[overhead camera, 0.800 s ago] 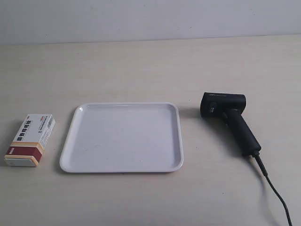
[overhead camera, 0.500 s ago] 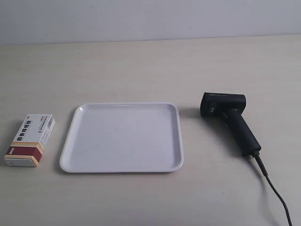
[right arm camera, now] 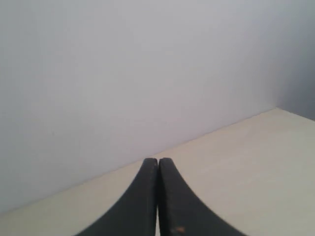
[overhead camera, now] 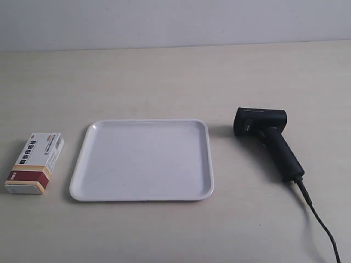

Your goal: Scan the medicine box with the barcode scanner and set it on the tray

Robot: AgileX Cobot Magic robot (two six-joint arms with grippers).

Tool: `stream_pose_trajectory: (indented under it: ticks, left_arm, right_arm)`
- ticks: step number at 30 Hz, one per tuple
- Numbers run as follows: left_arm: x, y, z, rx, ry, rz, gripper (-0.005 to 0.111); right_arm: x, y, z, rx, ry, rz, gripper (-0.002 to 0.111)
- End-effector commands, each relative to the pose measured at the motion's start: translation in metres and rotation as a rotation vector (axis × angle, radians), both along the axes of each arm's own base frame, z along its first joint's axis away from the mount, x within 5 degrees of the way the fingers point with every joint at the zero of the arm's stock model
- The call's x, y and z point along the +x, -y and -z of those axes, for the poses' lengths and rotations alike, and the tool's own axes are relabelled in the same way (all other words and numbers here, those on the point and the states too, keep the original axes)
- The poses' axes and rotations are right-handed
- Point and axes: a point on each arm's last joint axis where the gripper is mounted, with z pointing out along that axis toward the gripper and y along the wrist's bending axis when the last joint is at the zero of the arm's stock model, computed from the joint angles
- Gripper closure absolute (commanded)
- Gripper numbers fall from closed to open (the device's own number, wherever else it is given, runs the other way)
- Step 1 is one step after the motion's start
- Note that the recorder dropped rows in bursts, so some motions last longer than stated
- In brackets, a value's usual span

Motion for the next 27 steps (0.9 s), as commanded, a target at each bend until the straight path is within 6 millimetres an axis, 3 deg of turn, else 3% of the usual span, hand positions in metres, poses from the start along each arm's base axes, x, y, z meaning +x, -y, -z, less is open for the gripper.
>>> stream_pose_trajectory:
  ticks: [1, 5, 9, 12, 14, 15, 16, 17, 18, 19, 24, 27]
  left_arm:
    - [0.020, -0.001, -0.035, -0.006, -0.029, 0.003, 0.107]
    - [0.060, -0.004, -0.042, 0.085, -0.311, 0.004, 0.107]
    - [0.102, -0.002, -0.018, 0.077, -0.620, 0.042, 0.107]
    - [0.127, 0.012, 0.008, 0.179, -0.770, 0.152, 0.105]
    - [0.149, 0.032, 0.034, 0.236, -0.875, 0.253, 0.089]
    - [0.162, 0.042, 0.047, 0.287, -0.921, 0.308, 0.069]
    - [0.169, 0.045, 0.050, 0.305, -0.933, 0.322, 0.056]
    - [0.181, 0.047, 0.060, 0.333, -0.974, 0.340, 0.030]
    - [0.185, 0.048, 0.063, 0.353, -0.988, 0.351, 0.020]
    - [0.193, 0.050, 0.072, 0.375, -1.032, 0.365, 0.002]
    - [0.202, 0.052, 0.108, 0.413, -1.127, 0.403, 0.002]
    - [0.204, 0.052, 0.118, 0.445, -1.145, 0.427, 0.006]
  right_arm:
    - [-0.001, 0.001, -0.003, 0.061, 0.043, 0.009, 0.108]
    - [-0.003, 0.000, -0.013, 0.048, 0.030, -0.003, 0.108]
    - [-0.002, -0.001, -0.015, 0.048, 0.016, -0.006, 0.108]
    - [-0.001, -0.001, -0.013, 0.055, -0.001, -0.008, 0.108]
    - [0.000, -0.001, -0.012, 0.055, -0.017, -0.009, 0.108]
    - [0.000, -0.001, -0.012, 0.054, -0.022, -0.010, 0.108]
    - [0.000, -0.001, -0.012, 0.054, -0.022, -0.010, 0.108]
    - [0.000, -0.001, -0.012, 0.054, -0.022, -0.010, 0.108]
    - [0.000, -0.001, -0.012, 0.054, -0.022, -0.010, 0.108]
    - [0.000, -0.001, -0.012, 0.054, -0.022, -0.010, 0.108]
    - [0.000, -0.001, -0.012, 0.054, -0.022, -0.010, 0.108]
    - [0.000, -0.001, -0.012, 0.054, -0.022, -0.010, 0.108]
